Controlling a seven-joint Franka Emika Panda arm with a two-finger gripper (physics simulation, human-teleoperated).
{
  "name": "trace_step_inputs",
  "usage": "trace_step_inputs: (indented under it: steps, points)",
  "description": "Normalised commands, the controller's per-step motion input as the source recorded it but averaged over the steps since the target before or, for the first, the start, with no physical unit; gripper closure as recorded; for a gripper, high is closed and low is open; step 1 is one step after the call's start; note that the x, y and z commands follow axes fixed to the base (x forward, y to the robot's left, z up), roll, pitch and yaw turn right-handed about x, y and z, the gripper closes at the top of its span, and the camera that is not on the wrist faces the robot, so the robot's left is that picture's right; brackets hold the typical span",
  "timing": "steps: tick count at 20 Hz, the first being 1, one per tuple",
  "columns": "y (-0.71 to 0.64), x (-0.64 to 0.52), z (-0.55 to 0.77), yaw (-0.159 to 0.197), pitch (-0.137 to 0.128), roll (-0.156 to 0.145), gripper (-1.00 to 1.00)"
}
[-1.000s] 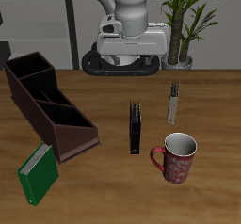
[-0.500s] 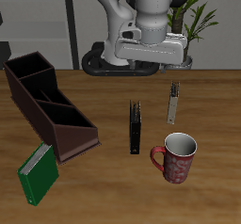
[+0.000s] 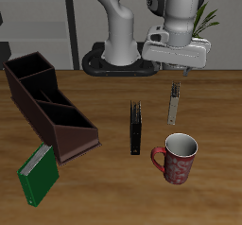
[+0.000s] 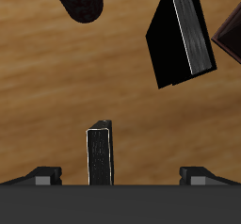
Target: Place the yellow book into the right desk caddy's back compartment
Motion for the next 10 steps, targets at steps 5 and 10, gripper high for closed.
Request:
trace_step_inputs:
  steps: [5,10]
  points:
    - [0.38,-0.28,-0.15,0.011,-0.040,0.042,-1.00]
    - [0.17,-0.18,-0.09,-0.004,-0.025,0.037,-1.00]
